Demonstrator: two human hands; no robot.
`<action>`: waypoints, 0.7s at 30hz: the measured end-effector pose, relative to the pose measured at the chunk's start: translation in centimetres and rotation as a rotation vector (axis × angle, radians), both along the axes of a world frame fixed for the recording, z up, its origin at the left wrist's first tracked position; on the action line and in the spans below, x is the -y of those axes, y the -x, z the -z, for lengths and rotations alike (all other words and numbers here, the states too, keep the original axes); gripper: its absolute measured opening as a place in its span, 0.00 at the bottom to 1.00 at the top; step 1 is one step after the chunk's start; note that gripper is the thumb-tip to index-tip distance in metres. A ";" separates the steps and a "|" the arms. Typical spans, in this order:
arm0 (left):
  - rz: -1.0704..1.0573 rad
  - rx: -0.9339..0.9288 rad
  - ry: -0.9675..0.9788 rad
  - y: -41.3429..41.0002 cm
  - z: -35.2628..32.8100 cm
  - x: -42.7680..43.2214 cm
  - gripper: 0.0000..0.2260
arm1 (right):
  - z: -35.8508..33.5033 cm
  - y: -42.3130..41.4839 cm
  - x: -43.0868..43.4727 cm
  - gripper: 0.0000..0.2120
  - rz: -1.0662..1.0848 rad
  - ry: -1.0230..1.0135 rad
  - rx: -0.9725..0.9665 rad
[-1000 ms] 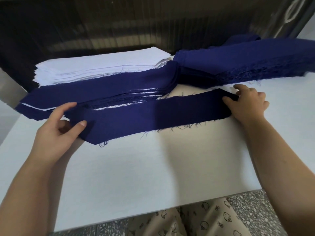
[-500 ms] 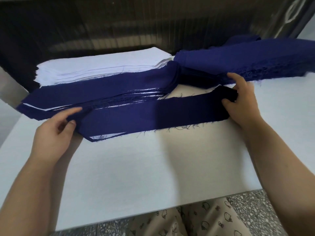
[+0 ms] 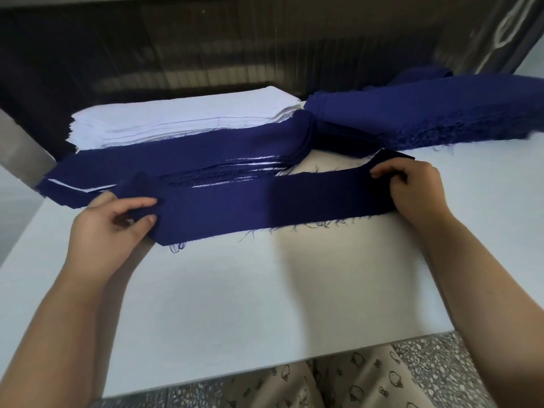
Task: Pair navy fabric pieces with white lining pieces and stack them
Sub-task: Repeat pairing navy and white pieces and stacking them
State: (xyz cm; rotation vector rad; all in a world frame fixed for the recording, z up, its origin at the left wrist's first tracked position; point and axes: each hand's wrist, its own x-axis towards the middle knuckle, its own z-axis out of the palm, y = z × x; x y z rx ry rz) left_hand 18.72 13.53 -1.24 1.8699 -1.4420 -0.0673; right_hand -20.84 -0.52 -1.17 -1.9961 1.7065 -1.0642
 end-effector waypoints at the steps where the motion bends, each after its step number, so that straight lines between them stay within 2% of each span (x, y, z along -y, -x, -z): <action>1: 0.006 -0.027 0.045 -0.1 0.2 0.0 0.15 | 0.0 -0.1 -0.1 0.22 0.021 0.019 0.029; 6: -0.031 -0.209 0.283 0.1 0.7 0.3 0.14 | -0.1 -0.5 -0.7 0.22 0.094 0.096 0.187; 11: 0.036 -0.426 0.392 0.3 0.1 0.2 0.17 | -0.4 -1.2 -1.3 0.22 0.079 0.244 0.242; 18: -0.051 -0.788 0.526 -0.5 0.0 0.5 0.17 | 0.1 -3.3 -0.8 0.19 -0.055 0.362 0.180; 21: -0.082 -1.005 0.571 -1.1 0.0 1.0 0.17 | 0.1 -4.4 0.5 0.18 -0.090 0.395 0.132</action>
